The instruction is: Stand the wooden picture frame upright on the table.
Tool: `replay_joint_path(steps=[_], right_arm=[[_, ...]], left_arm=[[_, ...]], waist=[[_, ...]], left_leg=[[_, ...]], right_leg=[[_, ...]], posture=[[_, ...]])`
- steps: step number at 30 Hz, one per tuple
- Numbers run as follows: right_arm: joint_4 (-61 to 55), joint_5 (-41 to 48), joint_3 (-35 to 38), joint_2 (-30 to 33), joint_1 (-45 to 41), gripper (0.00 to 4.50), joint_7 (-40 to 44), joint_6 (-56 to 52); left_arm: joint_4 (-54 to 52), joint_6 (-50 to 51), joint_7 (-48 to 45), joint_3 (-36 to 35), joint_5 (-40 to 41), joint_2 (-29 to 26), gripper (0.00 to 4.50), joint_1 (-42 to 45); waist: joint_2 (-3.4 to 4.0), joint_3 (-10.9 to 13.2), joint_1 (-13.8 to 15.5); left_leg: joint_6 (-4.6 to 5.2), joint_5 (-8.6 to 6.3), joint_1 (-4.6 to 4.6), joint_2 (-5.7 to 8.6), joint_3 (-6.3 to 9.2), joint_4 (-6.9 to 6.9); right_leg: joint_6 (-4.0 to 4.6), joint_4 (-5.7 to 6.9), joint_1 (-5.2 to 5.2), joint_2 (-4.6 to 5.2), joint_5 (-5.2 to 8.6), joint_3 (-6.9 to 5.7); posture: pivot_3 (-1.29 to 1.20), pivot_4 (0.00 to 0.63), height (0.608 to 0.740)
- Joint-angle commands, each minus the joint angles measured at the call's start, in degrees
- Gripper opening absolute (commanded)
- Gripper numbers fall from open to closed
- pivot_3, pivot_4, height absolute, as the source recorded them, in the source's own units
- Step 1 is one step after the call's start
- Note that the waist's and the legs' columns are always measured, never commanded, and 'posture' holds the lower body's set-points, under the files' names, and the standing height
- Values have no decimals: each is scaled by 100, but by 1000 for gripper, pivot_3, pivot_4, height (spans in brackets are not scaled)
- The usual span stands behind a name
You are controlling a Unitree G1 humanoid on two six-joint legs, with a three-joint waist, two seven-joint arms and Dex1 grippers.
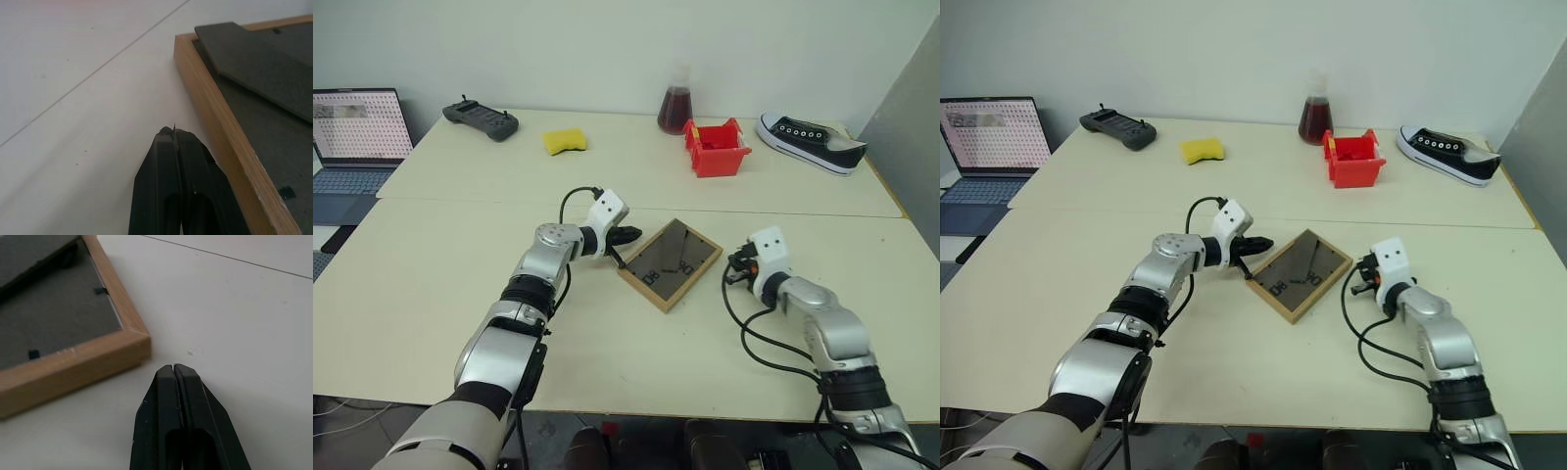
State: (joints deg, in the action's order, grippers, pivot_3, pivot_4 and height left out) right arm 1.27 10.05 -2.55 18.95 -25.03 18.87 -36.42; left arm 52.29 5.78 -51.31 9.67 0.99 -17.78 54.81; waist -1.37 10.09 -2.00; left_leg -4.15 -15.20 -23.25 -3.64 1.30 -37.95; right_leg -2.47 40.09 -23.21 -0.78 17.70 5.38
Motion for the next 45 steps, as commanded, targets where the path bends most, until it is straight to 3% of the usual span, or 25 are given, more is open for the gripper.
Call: replay_joint_path(steps=[1, 4, 12, 18, 25, 29, 33, 37, 40, 45], right_arm=[[174, -86, -132, -235, -313, 25, 11, 270], [215, -79, -174, -442, -417, 25, 36, 295], [-349, 87, -510, -789, -108, 25, 462, 42], [-486, 163, -868, -947, -95, 25, 821, -67], [-41, -100, -845, -807, -377, 25, 789, 172], [-3, -176, -725, -423, -375, 25, 890, 286], [-380, 79, -549, 299, -107, 25, 1639, 340], [-675, 436, -519, 815, 150, 0, 2421, 325], [-622, 323, -723, 1369, 343, 0, 3160, 828], [-474, 264, -904, 1465, 310, 0, 3479, 1118]], left_arm=[[-404, 86, -190, 26, -22, -19, 0, -134], [-1093, 409, -316, 5, 60, -151, 0, -532], [-4776, 2463, -300, -217, 576, -1009, 0, -2728], [-6617, 3602, -81, -690, 981, -1618, 0, -3969], [-6920, 3789, 154, -1025, 1133, -2111, 0, -4451], [-6618, 3488, 134, -1107, 1111, -2391, 0, -4481], [-6526, 3519, -183, -1387, 1517, -2665, 0, -4496], [-6897, 4356, -812, -1823, 2563, -2951, 780, -4697], [-6987, 6518, -1058, -2669, 4167, -3127, 1430, -4611], [-6963, 8541, -816, -3264, 5280, -3087, 2535, -4474]], waist=[[0, 0, -5], [2, -1, -48], [8, -5, -146], [10, -7, -151], [8, -7, -117], [8, -6, -120], [8, -6, -121], [5, -2, -129], [4, -1, -133], [1, 0, -138]], left_leg=[[0, 0, 0, 0, 0, 0], [-1, 1, 1, -3, 1, 1], [-4, 2, 9, -9, 2, 8], [1, -1, 24, -8, 1, 5], [0, 0, 24, -5, 1, 3], [0, -1, 24, -6, 1, 4], [1, -1, 25, -6, -1, 6], [2, -2, 21, -7, 0, 9], [2, -2, 20, -8, 1, 10], [4, -3, 23, -8, 3, 7]], right_leg=[[0, 0, 0, 0, 0, 0], [0, 2, 0, 0, 0, 0], [2, 12, -3, 0, 1, 6], [3, 28, 5, -2, 3, 12], [5, 27, 5, 0, 4, 10], [5, 25, 4, 0, 4, 8], [6, 24, 4, -1, 5, 10], [6, 17, 2, -3, 5, 8], [6, 18, 2, -4, 6, 6], [4, 18, 4, -4, 7, 5]], posture=[[0, 150, 740], [0, 150, 740], [0, 150, 740], [0, 150, 740], [0, 150, 740], [0, 150, 740], [0, 150, 740], [0, 150, 740], [0, 150, 740], [0, 150, 740]])
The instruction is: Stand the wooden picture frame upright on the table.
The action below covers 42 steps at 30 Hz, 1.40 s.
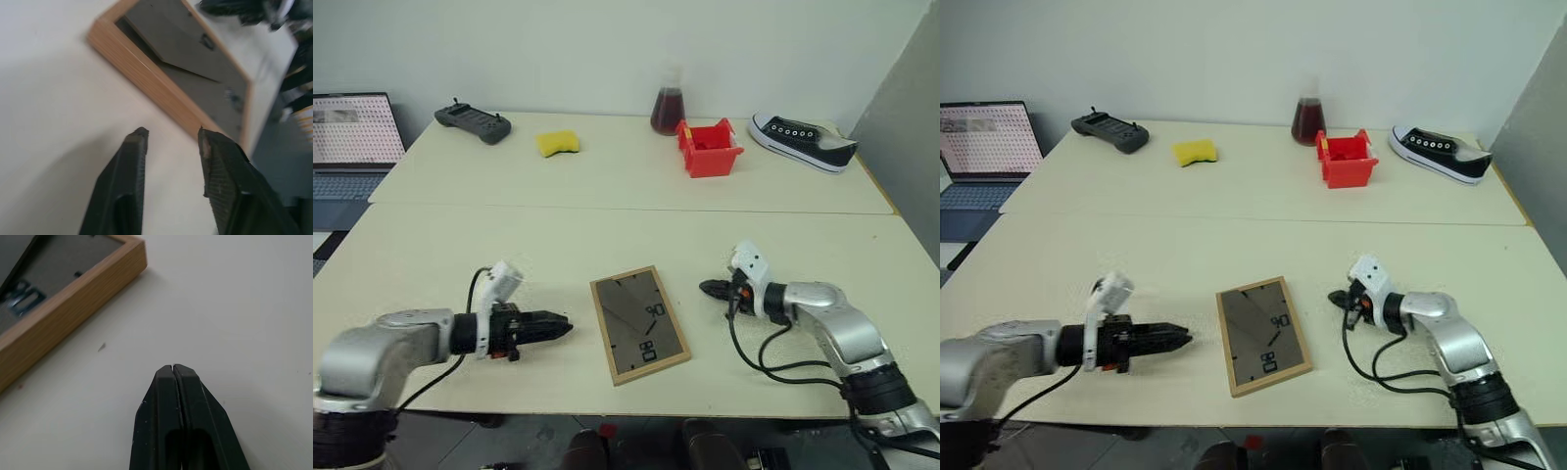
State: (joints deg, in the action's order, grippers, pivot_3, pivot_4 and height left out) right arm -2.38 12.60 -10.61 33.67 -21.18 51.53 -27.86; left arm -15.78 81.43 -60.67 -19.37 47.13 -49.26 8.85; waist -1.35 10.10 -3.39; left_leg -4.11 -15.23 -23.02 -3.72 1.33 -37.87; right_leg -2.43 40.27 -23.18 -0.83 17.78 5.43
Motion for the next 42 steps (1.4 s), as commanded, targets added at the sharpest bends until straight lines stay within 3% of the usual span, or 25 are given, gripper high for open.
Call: replay_joint_path(steps=[1, 6, 10, 18, 22, 26, 32, 33, 34, 42], right_arm=[[-143, 21, -141, -39, -70, 0, 252, 239], [-467, 31, -356, -69, 136, 0, 348, 136], [-628, -17, -423, -184, 333, 0, 127, 29], [-1096, -19, -720, -601, 486, 0, -218, -346], [-1095, -32, -729, -745, 351, 0, -372, -466], [-1085, -73, -761, -791, 358, 0, -418, -477], [-1106, -119, -804, -739, 498, 0, -450, -419], [-1039, -172, -791, -707, 514, 0, -469, -355], [-986, -214, -773, -682, 524, 0, -492, -306], [-814, -291, -636, -671, 533, 0, -624, -140]], left_arm=[[-105, 1064, 274, -345, 973, 105, 2699, 62], [499, 1107, 1275, -278, 2107, 477, 3659, -170], [455, 1107, 1836, -125, 2236, 837, 4430, -389], [333, 764, 2690, 359, 1815, 2033, 4430, -626], [479, 547, 2988, 446, 1707, 2494, 4430, -618], [438, 491, 3054, 541, 1731, 2604, 4430, -562], [694, 378, 3099, 540, 1743, 2628, 4430, -300], [804, 396, 3130, 462, 1775, 2634, 4076, -222], [866, 389, 3096, 421, 1798, 2604, 4056, -176], [1037, 337, 3078, 436, 1753, 2453, 2476, 17]], waist=[[0, 0, 1], [0, 0, 21], [-2, -2, 24], [0, -10, 33], [40, -48, 97], [48, -62, 171], [52, -64, 174], [52, -64, 174], [52, -64, 176], [49, -66, 145]], left_leg=[[0, 0, 0, 0, 2, 0], [-1, 1, 1, 0, 3, -1], [-2, 1, 2, 1, 5, -1], [-3, 2, 5, 2, 4, -3], [-4, 2, 13, 14, 1, -3], [-3, -1, 60, 17, 11, -1], [-3, -1, 60, 19, 15, 0], [-3, -1, 59, 19, 15, 0], [-3, -1, 59, 19, 14, 0], [-3, -1, 59, 14, 17, 0]], right_leg=[[0, 0, 0, 0, 0, -1], [1, 0, 1, 4, 0, 0], [1, 0, 3, 7, -1, 2], [2, 4, 5, 6, -1, 3], [1, -7, 23, 18, -1, 4], [-1, -43, 93, 20, -1, -13], [-1, -45, 97, 21, -1, -18], [-1, -45, 97, 21, -1, -18], [-1, -46, 97, 21, -1, -17], [-2, -44, 94, 16, -1, -19]], posture=[[0, 150, 740], [0, 150, 740], [0, 150, 740], [0, 150, 740], [0, 150, 740], [0, 150, 740], [0, 150, 740], [0, 150, 740], [0, 150, 740], [0, 150, 740]])
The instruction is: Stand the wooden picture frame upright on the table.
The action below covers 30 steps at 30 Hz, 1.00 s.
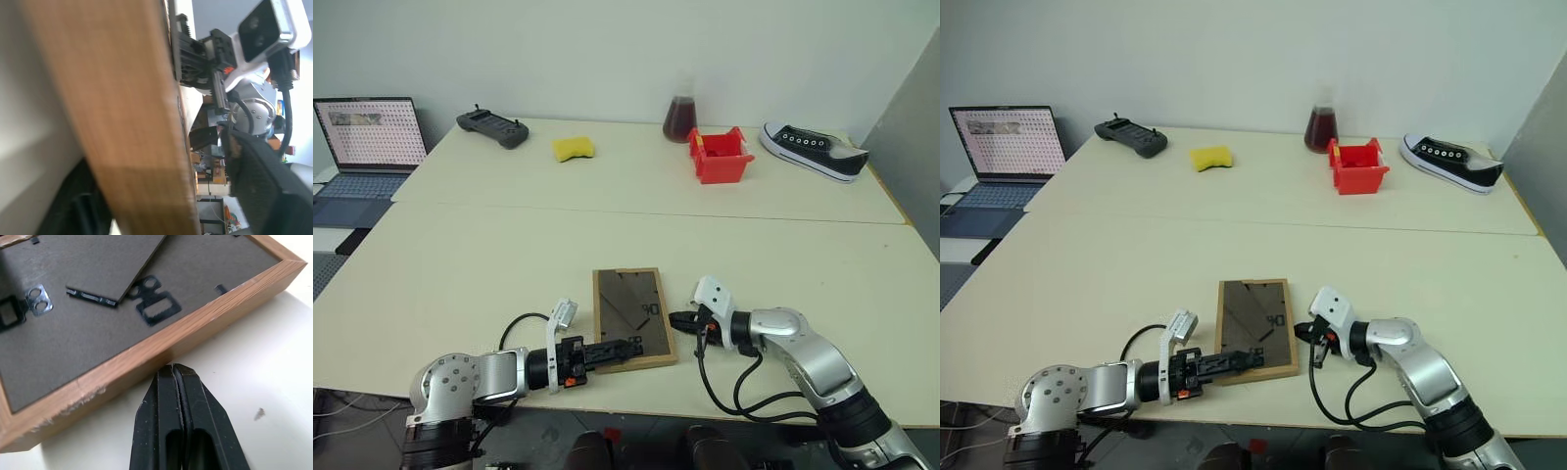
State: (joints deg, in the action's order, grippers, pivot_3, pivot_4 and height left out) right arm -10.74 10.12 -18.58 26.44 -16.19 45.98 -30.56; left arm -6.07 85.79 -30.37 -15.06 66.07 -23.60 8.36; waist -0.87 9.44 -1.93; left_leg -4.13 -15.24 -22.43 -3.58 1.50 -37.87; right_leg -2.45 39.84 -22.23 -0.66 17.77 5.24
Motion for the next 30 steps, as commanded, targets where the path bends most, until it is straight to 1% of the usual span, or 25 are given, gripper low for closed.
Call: replay_joint_path(steps=[1, 2, 4, 6, 8, 10, 11, 12, 15, 17, 18, 19, 20, 22, 23, 24, 26, 27, 30], right_arm=[[27, -40, 202, 70, 21, 0, -82, 143], [31, -34, 248, 89, 2, 0, -95, 146], [38, -35, 438, 196, -95, 0, -112, 224], [104, 23, 800, 283, -312, 0, -242, 188], [88, 246, 1205, 365, -610, 0, -323, -127], [-73, 729, 1618, 340, -975, 377, -318, -712], [-164, 942, 1757, 329, -1150, 458, -304, -992], [-250, 1162, 1876, 317, -1317, 669, -275, -1265], [-365, 2193, 2260, 122, -2043, 1495, -126, -2269], [-187, 2493, 2365, -3, -2385, 2009, -145, -2545], [-57, 2562, 2377, -42, -2524, 2165, -150, -2600], [59, 2610, 2357, -64, -2655, 2512, -123, -2623], [144, 2641, 2335, -66, -2742, 2650, -104, -2631], [312, 2649, 2221, -42, -2913, 3150, -10, -2566], [430, 2602, 2159, -59, -3018, 3290, 5, -2495], [543, 2534, 2082, -83, -3118, 3648, 20, -2410], [700, 2416, 1947, -190, -3291, 4142, -31, -2277], [688, 2400, 1822, -200, -3329, 4346, 96, -2184], [651, 2389, 1588, -322, -3369, 4346, 240, -2006]], left_arm=[[68, -79, 54, -3, -113, -92, 2295, 116], [55, -76, 52, -6, -103, -76, 2142, 157], [35, -48, 112, -61, -41, 1, 1684, 264], [39, -49, 222, -126, 13, 93, 1366, 383], [70, -44, 400, -214, 58, 199, 1288, 538], [68, -53, 493, -240, 62, 242, 1284, 690], [39, -60, 483, -258, 114, 237, 1283, 763], [-31, -91, 445, -257, 156, 215, 1283, 833], [-371, -578, -18, 8, -53, -93, 1283, 1309], [-362, -871, -227, 109, -200, -221, 1283, 1635], [-354, -1033, -356, 180, -298, -289, 1283, 1769], [-322, -1160, -452, 200, -341, -335, 1283, 1927], [-287, -1253, -531, 225, -381, -365, 1283, 2030], [-215, -1430, -671, 283, -476, -440, 1283, 2204], [-217, -1507, -768, 346, -547, -502, 1283, 2259], [-221, -1563, -844, 400, -605, -552, 1283, 2306], [-221, -1691, -996, 498, -730, -651, 1283, 2329], [-155, -1723, -992, 463, -735, -632, 1283, 2335], [-55, -1749, -1067, 470, -765, -626, 1283, 2297]], waist=[[0, 0, -2], [0, 0, -2], [-2, 1, 10], [-3, 2, 15], [-5, 4, 9], [-8, 8, 6], [-8, 9, 6], [-8, 8, 7], [-12, 15, -9], [-10, 17, 0], [-11, 17, 5], [-10, 17, 5], [-10, 17, 6], [-10, 18, 10], [-10, 18, 9], [-10, 18, 5], [-9, 19, -1], [-9, 19, -11], [-9, 19, -17]], left_leg=[[0, 0, 0, 0, 0, 0], [0, 0, 0, 0, 0, 0], [0, 0, -2, 0, 0, 0], [0, 0, -6, 1, 0, -1], [0, 0, -7, 2, -1, -1], [0, 0, -8, 1, -2, -1], [0, 0, -9, 0, 0, -1], [0, 0, -9, 0, 1, -1], [0, 0, -19, -9, 7, 9], [-1, 1, -34, -11, 14, 8], [-2, 1, -38, -10, 14, 8], [-2, 1, -39, -9, 11, 6], [-2, 1, -40, -6, 8, 6], [-1, 1, -43, -5, 6, 6], [-1, 1, -47, -5, 6, 7], [-1, 0, -48, -6, 4, 8], [0, 0, -53, -6, 2, 10], [0, 0, -55, -7, 2, 10], [0, 0, -57, -9, 0, 12]], right_leg=[[0, 0, 0, 0, 0, 0], [0, 0, 0, 0, 0, 0], [0, 0, -1, -1, 0, 0], [0, -3, -1, 1, 0, -2], [0, -3, -2, 2, 0, -1], [0, 0, -6, 1, 0, 1], [0, 1, -7, 0, 0, 0], [1, 1, -7, -2, -1, 0], [2, -10, -13, -8, 0, -6], [3, -7, -27, -11, -1, -13], [3, -7, -30, -10, -1, -13], [3, -9, -30, -8, -1, -13], [3, -12, -30, -5, -1, -12], [2, -22, -29, -3, -1, -13], [2, -27, -31, -3, -1, -13], [2, -29, -32, -3, -2, -12], [2, -28, -41, -3, -2, -11], [2, -26, -44, -3, -2, -10], [2, -21, -52, -5, -2, -9]], posture=[[0, 150, 740], [0, 150, 740], [0, 150, 740], [0, 150, 740], [0, 150, 740], [0, 150, 740], [0, 150, 740], [0, 150, 740], [0, 150, 740], [0, 150, 740], [0, 150, 740], [0, 150, 740], [0, 150, 740], [0, 150, 740], [0, 150, 740], [0, 150, 740], [0, 150, 740], [0, 150, 740], [0, 150, 740]])
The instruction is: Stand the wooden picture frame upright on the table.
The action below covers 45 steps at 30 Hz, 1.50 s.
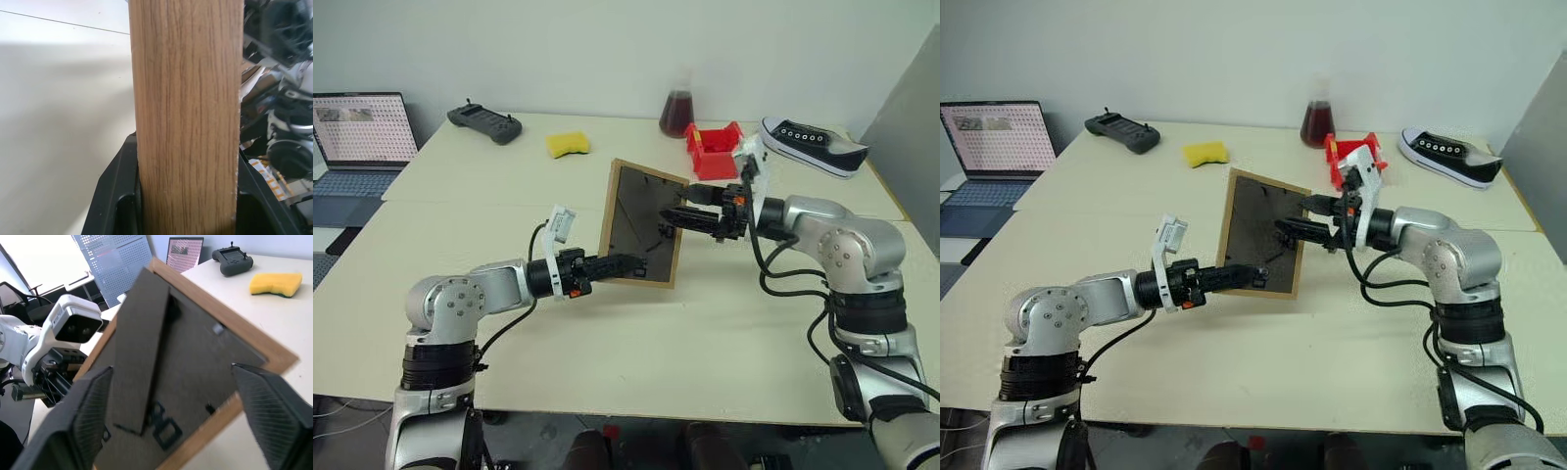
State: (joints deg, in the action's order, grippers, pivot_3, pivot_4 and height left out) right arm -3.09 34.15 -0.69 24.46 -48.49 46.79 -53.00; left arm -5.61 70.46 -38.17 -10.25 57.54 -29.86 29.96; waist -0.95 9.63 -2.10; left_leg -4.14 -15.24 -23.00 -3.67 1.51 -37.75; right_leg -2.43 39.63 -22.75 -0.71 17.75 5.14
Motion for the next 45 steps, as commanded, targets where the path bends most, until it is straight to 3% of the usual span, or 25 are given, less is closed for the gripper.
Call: replay_joint_path(steps=[1, 8, 14, 18, 20, 23, 26, 29, 33, 37, 42, 45], right_arm=[[-124, 19, -223, -207, -158, 4346, 141, 249], [-743, 690, -128, -240, 130, 4346, 430, -170], [-1150, 1218, 253, 538, 696, 4346, 713, -590], [-1105, 907, 598, 1146, 1090, 4346, 550, -291], [-1051, 208, 579, 1270, 1283, 4346, 287, 601], [-758, -1840, 34, 1644, 1845, 4346, 98, 3674], [395, -4466, -577, 2137, 2126, 4346, -1283, 7780], [1362, -6009, -887, 2217, 1895, 4346, -2714, 9699], [2065, -7129, -1054, 1892, 1420, 4346, -4098, 10586], [2331, -7656, -1218, 1602, 1017, 4346, -4761, 10978], [2501, -7732, -1354, 1395, 705, 4346, -5038, 11312], [2585, -7688, -1407, 1408, 649, 3835, -5047, 11512]], left_arm=[[-133, -226, -332, 33, 64, -13, 1283, 101], [-139, -206, -378, 52, 83, -3, 1283, 40], [-93, 4, -357, -62, 275, 5, 1283, 16], [-32, 165, -430, -123, 416, -73, 1283, -10], [131, 384, -280, -255, 594, -19, 1283, 25], [371, 824, 51, -516, 970, 94, 1283, 102], [840, 1511, 623, -847, 1564, 314, 1283, 372], [1199, 1938, 1150, -1108, 2157, 510, 1283, 604], [1138, 2197, 1676, -971, 2893, 516, 1283, 505], [890, 2074, 2136, -707, 3343, 576, 1283, 244], [810, 1627, 2689, -385, 3996, 544, 1283, 77], [738, 1367, 2933, -229, 4345, 422, 1283, -84]], waist=[[0, 0, -2], [0, 2, 25], [-7, 9, 31], [-10, 11, 24], [-11, 12, 19], [-15, 14, 10], [-21, 18, 7], [-50, 35, -1], [-57, 39, -78], [-56, 38, -112], [-57, 39, -77], [-57, 39, -63]], left_leg=[[0, 0, 0, -1, 0, 0], [0, 0, -4, 0, 0, -1], [1, -1, -6, 2, 2, -5], [3, -1, -5, 1, 2, -4], [3, -2, -5, 1, 0, -4], [4, -2, -4, 1, -1, -4], [4, -3, -5, 3, -6, -2], [2, -1, -5, 6, -18, -5], [-23, 13, -5, 2, -27, -9], [-31, 17, -3, -1, -25, -8], [-36, 20, -4, 4, -21, -11], [-36, 20, -4, 9, -23, -11]], right_leg=[[0, 0, 0, 0, 0, 0], [0, 6, -5, 0, 0, -1], [0, 4, -3, 2, 0, -2], [0, 3, -4, -1, 0, -2], [-1, 3, -4, -1, 0, 0], [-3, 3, -5, -1, 2, 1], [-6, -2, -6, 0, 2, 4], [-12, 6, -18, 2, -2, 20], [-9, 33, -37, 1, -3, 40], [-7, 41, -40, 1, -3, 41], [-7, 41, -36, 8, -4, 36], [-7, 40, -34, 16, -4, 36]], posture=[[0, 150, 740], [0, 150, 740], [0, 150, 740], [0, 150, 740], [0, 150, 740], [0, 150, 740], [0, 150, 740], [0, 150, 740], [0, 150, 740], [0, 150, 740], [0, 150, 740], [0, 150, 740]])
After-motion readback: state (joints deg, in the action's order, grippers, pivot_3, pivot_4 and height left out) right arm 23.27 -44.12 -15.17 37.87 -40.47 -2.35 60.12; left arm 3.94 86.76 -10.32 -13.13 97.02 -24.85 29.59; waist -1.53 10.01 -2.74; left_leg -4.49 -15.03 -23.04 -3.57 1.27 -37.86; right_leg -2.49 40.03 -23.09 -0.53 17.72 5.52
